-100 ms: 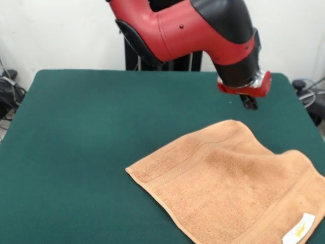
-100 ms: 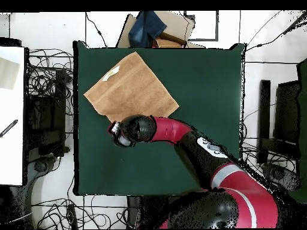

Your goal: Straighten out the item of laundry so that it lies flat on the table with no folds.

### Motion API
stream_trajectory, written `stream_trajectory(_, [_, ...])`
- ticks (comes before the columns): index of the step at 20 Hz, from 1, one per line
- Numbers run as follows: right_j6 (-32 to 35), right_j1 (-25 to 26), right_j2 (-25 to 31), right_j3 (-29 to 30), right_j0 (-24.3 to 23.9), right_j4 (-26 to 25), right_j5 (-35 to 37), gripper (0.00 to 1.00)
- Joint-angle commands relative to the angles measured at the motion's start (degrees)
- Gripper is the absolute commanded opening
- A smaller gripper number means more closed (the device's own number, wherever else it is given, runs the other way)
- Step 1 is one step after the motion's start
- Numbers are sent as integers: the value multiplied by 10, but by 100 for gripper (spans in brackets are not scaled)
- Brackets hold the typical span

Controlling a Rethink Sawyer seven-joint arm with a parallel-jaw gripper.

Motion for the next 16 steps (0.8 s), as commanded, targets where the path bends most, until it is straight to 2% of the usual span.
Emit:
stream_trajectory(1, [25,-12,-25,-89,40,34,128,0])
stream_trajectory(5, [3,41,-33,-127,48,19,137,0])
stream_trajectory(16, [-2,98,-41,-177,45,21,210,0])
